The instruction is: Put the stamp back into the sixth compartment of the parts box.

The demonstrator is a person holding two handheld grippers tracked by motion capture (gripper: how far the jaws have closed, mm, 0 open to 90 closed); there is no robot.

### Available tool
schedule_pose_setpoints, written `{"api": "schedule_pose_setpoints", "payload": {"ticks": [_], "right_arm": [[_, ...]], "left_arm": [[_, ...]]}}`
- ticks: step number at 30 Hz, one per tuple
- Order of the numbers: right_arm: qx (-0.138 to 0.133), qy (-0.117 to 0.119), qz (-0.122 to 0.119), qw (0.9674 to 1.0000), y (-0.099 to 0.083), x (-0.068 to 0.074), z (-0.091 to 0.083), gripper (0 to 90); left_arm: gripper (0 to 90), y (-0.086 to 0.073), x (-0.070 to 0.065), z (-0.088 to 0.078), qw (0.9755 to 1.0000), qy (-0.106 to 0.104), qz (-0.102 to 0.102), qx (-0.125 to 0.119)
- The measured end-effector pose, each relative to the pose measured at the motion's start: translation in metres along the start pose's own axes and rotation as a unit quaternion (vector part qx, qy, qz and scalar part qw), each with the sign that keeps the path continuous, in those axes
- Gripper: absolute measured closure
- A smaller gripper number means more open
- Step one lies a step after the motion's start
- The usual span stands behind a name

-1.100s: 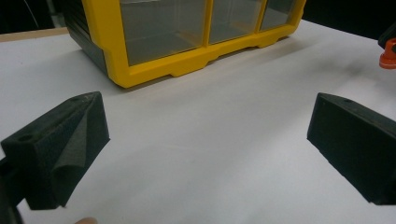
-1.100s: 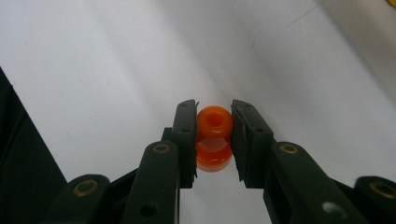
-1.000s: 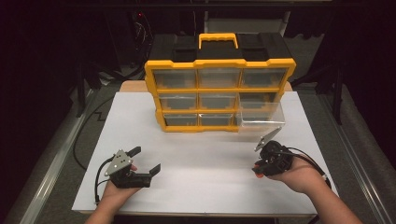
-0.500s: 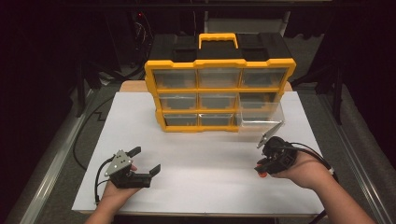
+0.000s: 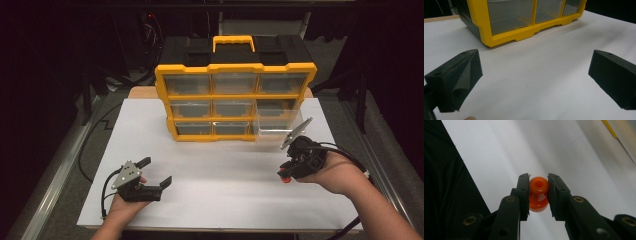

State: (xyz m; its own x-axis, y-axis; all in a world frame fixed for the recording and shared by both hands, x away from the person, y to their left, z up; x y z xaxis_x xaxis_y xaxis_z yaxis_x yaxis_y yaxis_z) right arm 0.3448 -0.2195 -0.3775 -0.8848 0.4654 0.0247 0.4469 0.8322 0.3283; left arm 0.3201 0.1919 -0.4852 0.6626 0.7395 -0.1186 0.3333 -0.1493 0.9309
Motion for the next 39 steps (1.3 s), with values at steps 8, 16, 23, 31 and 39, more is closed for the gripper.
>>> {"api": "schedule_pose_setpoints", "payload": {"ticks": [8, 16, 23, 31, 39], "right_arm": [[0.004, -0.002, 0.000, 1.0000, 0.004, -0.001, -0.013, 72.8], [-0.001, 0.002, -0.011, 0.9999, 0.009, -0.001, -0.026, 72.8], [-0.003, 0.001, -0.017, 0.9998, 0.015, -0.001, -0.041, 72.8], [-0.005, -0.001, -0.017, 0.9998, 0.022, -0.003, -0.055, 72.9], [-0.002, 0.001, -0.019, 0.9998, 0.028, -0.003, -0.062, 72.9]], "left_arm": [[0.3, 0.000, 0.000, 0.000, 1.0000, 0.000, 0.000, 0.000], [0.3, 0.000, -0.001, 0.000, 1.0000, -0.001, 0.000, 0.001], [0.3, -0.001, -0.001, 0.001, 1.0000, -0.001, 0.002, 0.003], [0.3, 0.000, -0.001, 0.000, 1.0000, -0.002, 0.002, 0.002], [0.3, 0.000, -0.001, 0.000, 1.0000, -0.003, 0.003, 0.000]]}}
Point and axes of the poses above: each handheld gripper's, and its own axes: z roughly forward along the jaws, y roughly out of its top, x roughly to its left, the point moved 5 cm from there along z, roughly forward along the jaws, and after that the axes turned 2 degrees about -z, right-handed, at the moved point
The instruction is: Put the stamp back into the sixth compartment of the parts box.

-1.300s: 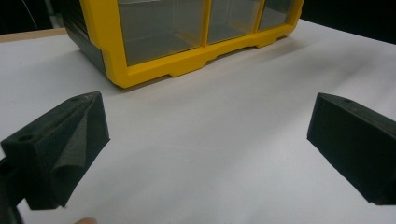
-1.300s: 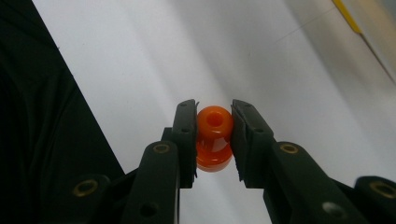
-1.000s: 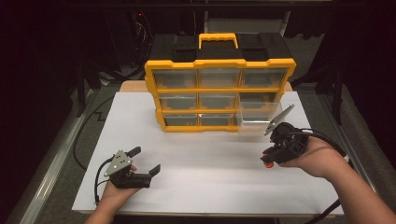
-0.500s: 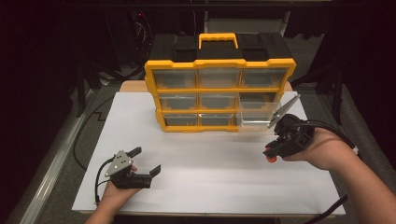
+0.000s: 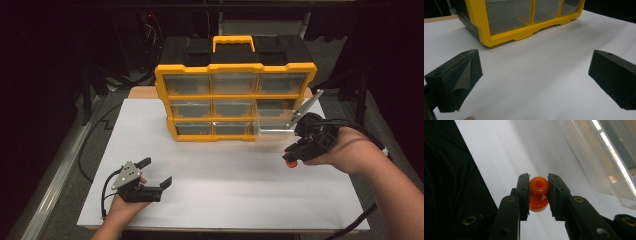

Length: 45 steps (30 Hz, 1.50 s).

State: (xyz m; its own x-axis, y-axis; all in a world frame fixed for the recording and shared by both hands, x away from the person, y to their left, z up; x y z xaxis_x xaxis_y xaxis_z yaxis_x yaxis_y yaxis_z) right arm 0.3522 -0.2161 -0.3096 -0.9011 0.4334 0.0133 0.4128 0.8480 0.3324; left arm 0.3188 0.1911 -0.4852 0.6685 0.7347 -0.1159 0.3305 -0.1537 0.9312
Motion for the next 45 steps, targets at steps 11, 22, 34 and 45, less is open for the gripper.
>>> {"api": "schedule_pose_setpoints", "payload": {"ticks": [11, 22, 34, 45], "right_arm": [[-0.004, -0.001, 0.004, 1.0000, 0.010, -0.004, -0.011, 72.9], [-0.010, -0.010, 0.011, 0.9998, 0.020, -0.013, -0.030, 72.9], [-0.017, -0.021, 0.019, 0.9995, 0.030, -0.022, -0.046, 72.9], [-0.021, -0.024, 0.028, 0.9991, 0.038, -0.035, -0.046, 72.9]], "left_arm": [[0.3, 0.000, 0.000, 0.000, 1.0000, 0.000, 0.002, 0.001], [0.3, 0.000, 0.000, -0.001, 1.0000, -0.002, -0.001, -0.001], [0.3, 0.000, 0.000, 0.000, 1.0000, -0.002, -0.002, -0.001], [0.3, 0.000, 0.000, 0.000, 1.0000, 0.000, -0.001, 0.001]]}}
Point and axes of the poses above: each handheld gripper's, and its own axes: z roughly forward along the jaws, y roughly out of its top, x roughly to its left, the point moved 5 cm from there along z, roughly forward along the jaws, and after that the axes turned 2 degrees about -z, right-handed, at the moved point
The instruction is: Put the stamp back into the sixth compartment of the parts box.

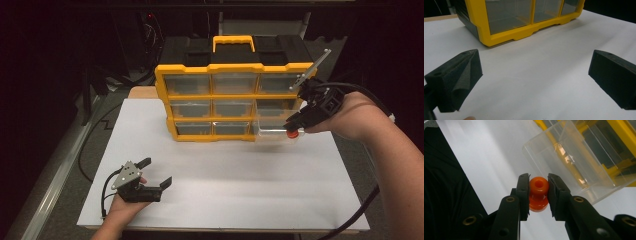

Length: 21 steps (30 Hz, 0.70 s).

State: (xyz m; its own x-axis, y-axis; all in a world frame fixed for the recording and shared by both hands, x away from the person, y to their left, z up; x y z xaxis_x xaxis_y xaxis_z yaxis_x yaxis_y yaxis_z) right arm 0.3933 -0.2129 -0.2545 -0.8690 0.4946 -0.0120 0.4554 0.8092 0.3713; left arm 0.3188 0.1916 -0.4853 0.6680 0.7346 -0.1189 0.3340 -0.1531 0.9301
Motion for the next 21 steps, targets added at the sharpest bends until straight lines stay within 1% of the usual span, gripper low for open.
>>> {"api": "schedule_pose_setpoints", "payload": {"ticks": [6, 11, 14, 19, 21], "right_arm": [[0.000, -0.002, 0.006, 1.0000, 0.006, -0.006, 0.002, 72.9], [-0.002, -0.002, 0.008, 1.0000, 0.013, -0.013, 0.007, 72.9], [0.006, -0.008, 0.009, 0.9999, 0.016, -0.017, 0.009, 72.8], [0.006, -0.012, 0.004, 0.9999, 0.024, -0.021, 0.012, 72.8], [0.008, -0.014, 0.007, 0.9998, 0.025, -0.022, 0.013, 72.8]], "left_arm": [[0.2, 0.001, 0.000, 0.000, 1.0000, 0.000, -0.001, -0.005], [0.3, 0.001, 0.001, -0.001, 1.0000, 0.000, -0.003, -0.002], [0.2, 0.001, 0.001, -0.001, 1.0000, 0.000, -0.001, -0.003], [0.2, 0.001, 0.002, -0.002, 1.0000, 0.001, -0.002, -0.003], [0.2, 0.001, 0.001, -0.002, 1.0000, 0.001, -0.002, -0.003]]}}
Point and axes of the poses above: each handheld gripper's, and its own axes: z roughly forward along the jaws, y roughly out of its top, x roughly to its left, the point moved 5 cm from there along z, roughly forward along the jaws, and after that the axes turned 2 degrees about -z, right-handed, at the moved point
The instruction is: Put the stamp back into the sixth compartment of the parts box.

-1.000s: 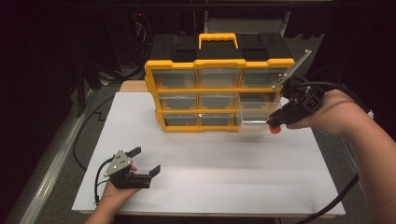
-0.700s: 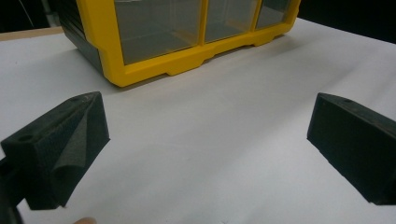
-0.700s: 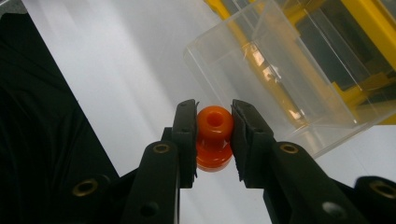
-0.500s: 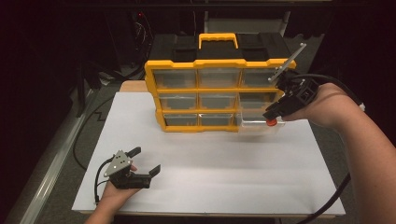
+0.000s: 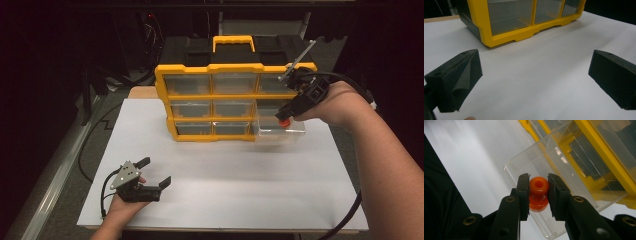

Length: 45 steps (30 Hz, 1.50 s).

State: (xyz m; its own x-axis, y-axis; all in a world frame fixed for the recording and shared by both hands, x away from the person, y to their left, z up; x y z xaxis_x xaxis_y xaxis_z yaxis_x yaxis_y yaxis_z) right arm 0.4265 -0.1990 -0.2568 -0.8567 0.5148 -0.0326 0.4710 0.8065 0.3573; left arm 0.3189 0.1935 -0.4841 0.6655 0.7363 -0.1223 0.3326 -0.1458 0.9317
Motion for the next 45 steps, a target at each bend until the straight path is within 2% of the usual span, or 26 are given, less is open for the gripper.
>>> {"api": "schedule_pose_setpoints", "payload": {"ticks": [13, 21, 45], "right_arm": [[0.007, -0.013, 0.001, 0.9999, 0.014, -0.011, 0.003, 72.8], [0.014, -0.016, 0.003, 0.9998, 0.016, -0.012, 0.006, 72.8], [0.035, -0.013, -0.006, 0.9993, 0.008, -0.009, 0.048, 72.7]], "left_arm": [[0.2, 0.000, 0.000, 0.000, 1.0000, 0.000, -0.001, -0.002], [0.3, 0.001, 0.001, -0.001, 1.0000, 0.000, -0.002, -0.003], [0.2, 0.000, 0.001, -0.001, 1.0000, -0.002, -0.001, -0.003]]}}
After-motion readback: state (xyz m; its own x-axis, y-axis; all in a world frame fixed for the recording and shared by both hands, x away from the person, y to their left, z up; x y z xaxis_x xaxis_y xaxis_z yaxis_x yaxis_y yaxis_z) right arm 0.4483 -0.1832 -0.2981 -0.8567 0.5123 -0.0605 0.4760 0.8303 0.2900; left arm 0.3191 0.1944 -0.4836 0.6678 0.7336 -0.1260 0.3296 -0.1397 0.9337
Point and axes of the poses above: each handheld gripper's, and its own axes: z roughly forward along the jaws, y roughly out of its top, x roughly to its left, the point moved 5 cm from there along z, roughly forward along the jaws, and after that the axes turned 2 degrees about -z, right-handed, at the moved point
